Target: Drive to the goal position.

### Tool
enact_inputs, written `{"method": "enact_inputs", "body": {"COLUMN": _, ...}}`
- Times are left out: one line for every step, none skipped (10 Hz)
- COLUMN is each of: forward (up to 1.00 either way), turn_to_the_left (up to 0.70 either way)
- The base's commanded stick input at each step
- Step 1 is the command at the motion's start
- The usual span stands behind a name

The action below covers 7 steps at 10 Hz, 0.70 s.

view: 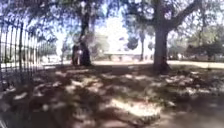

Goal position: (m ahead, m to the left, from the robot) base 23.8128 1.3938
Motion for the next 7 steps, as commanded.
{"method": "enact_inputs", "body": {"forward": 0.7, "turn_to_the_left": -0.32}}
{"method": "enact_inputs", "body": {"forward": 0.7, "turn_to_the_left": 0.0}}
{"method": "enact_inputs", "body": {"forward": 0.7, "turn_to_the_left": 0.0}}
{"method": "enact_inputs", "body": {"forward": 0.7, "turn_to_the_left": 0.0}}
{"method": "enact_inputs", "body": {"forward": 0.7, "turn_to_the_left": 0.0}}
{"method": "enact_inputs", "body": {"forward": 0.7, "turn_to_the_left": 0.0}}
{"method": "enact_inputs", "body": {"forward": 0.7, "turn_to_the_left": -0.21}}
